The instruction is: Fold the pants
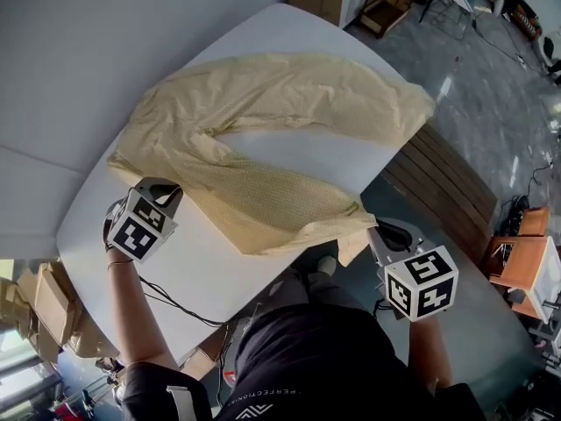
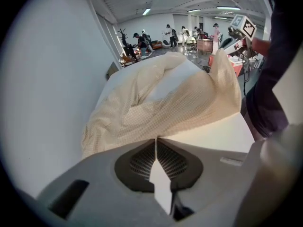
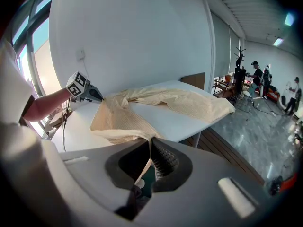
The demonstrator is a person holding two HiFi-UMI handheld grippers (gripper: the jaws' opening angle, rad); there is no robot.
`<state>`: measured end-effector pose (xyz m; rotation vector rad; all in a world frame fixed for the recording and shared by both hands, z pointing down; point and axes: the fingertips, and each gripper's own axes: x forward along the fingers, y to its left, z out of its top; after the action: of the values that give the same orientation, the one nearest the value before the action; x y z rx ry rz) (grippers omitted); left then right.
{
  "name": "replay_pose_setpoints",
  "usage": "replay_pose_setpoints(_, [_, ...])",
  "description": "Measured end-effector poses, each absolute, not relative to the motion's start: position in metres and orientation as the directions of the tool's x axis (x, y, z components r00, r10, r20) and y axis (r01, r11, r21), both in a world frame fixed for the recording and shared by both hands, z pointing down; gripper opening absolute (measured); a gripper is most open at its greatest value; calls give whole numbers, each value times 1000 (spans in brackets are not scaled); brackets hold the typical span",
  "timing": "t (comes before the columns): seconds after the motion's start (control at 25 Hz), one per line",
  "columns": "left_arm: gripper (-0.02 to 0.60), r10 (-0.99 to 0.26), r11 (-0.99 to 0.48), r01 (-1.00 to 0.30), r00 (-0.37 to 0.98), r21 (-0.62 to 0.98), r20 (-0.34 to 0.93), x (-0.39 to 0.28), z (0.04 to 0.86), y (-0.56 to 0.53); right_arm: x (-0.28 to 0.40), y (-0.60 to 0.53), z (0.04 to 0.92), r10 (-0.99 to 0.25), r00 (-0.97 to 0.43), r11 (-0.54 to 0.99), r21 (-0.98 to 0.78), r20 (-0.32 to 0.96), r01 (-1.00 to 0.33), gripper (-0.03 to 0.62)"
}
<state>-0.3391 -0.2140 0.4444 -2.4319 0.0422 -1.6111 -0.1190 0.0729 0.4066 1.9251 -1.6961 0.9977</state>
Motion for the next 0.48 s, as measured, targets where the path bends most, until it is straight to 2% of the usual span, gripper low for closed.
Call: replay_pose_setpoints(0.48, [10, -314, -941, -4, 389, -340, 866, -253, 417, -222, -51, 100, 400, -748, 4, -177, -193, 664, -965, 5])
